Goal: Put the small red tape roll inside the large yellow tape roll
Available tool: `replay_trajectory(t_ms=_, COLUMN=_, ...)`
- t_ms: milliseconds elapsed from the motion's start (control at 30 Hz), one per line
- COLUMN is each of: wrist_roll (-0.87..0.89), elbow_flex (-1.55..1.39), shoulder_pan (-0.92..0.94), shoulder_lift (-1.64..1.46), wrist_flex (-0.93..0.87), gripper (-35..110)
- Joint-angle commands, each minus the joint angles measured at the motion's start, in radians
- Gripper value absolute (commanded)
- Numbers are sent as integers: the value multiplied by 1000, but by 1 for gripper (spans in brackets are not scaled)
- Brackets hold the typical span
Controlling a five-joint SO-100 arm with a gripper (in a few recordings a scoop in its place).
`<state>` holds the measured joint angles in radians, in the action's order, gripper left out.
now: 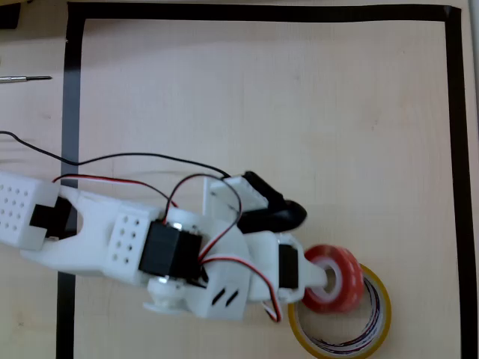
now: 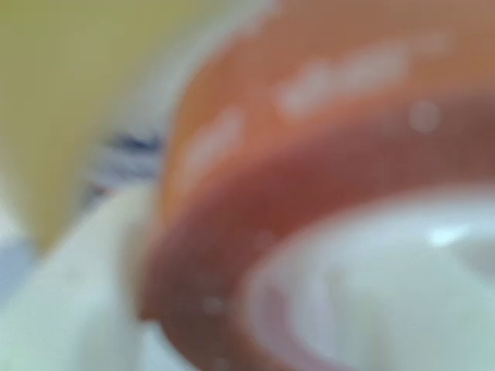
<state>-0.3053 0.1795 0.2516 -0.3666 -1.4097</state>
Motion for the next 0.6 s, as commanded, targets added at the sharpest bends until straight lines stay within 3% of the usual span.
replay_trajectory(t_ms=0, wrist_roll=-26, elbow_flex=9, shoulder_pan=41, shoulder_lift=-161, wrist_flex=92, gripper=0)
replay_trajectory(t_ms=267, wrist_roll=-26, elbow_flex=-83, shoulder_pan=72, shoulder_lift=-160, wrist_flex=192, gripper=0)
replay_trajectory(t_ms=367, wrist_roll=-26, elbow_flex=-91, shoulder_pan=77, shoulder_lift=-150, wrist_flex=206, gripper=10)
replay_trajectory(t_ms=567, wrist_roll=-26, elbow_flex=-91, shoulder_pan=77, shoulder_lift=-143, wrist_flex=204, gripper=15)
